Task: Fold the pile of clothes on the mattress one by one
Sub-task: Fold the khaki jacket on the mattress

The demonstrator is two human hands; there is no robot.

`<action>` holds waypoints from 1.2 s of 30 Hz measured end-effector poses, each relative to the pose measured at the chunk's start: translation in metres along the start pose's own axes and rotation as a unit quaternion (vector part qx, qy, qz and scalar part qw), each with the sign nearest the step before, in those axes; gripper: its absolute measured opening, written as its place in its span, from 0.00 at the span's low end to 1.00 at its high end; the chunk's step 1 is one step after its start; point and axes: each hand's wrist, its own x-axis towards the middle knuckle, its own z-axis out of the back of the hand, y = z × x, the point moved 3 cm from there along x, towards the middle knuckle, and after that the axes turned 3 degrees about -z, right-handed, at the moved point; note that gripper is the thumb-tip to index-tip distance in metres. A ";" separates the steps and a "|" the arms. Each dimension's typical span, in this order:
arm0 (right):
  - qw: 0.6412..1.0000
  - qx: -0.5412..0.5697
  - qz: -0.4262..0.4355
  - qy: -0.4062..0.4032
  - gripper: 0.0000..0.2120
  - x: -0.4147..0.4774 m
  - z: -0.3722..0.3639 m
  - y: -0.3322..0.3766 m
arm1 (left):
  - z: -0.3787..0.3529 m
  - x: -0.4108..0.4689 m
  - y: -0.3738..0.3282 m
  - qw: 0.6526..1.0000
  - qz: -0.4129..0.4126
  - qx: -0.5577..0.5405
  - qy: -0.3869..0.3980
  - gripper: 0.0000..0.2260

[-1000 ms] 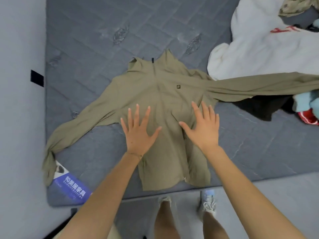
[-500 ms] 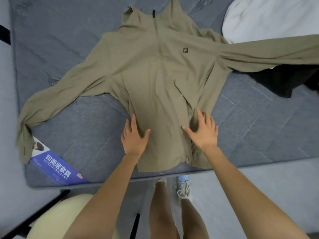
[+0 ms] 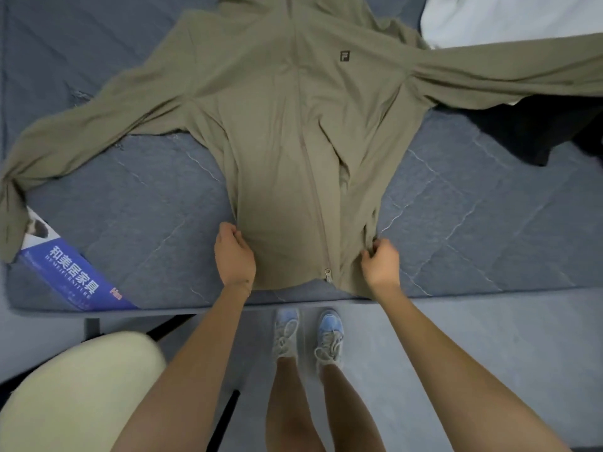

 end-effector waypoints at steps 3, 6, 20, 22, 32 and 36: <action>0.997 0.067 -0.009 -0.043 0.05 -0.010 0.007 -0.012 | 0.018 -0.011 -0.002 0.999 0.013 -0.039 -0.035 0.05; 0.987 0.098 -0.033 -0.123 0.04 -0.018 0.021 -0.021 | 0.041 -0.013 0.001 0.997 0.010 -0.065 -0.041 0.06; 0.989 0.010 -0.079 -0.124 0.27 -0.029 0.014 -0.044 | 0.067 -0.028 0.068 0.992 0.112 0.045 0.027 0.19; 0.988 -0.049 -0.029 -0.144 0.35 -0.038 0.010 -0.039 | 0.064 -0.039 0.074 0.988 0.139 0.046 0.044 0.19; 0.993 -0.106 0.021 -0.047 0.28 -0.043 -0.026 -0.028 | 0.052 -0.049 0.081 0.989 0.123 -0.031 0.073 0.13; 0.998 -0.044 0.012 -0.042 0.16 -0.039 -0.025 -0.037 | 0.049 -0.053 0.079 0.987 0.136 -0.050 0.075 0.14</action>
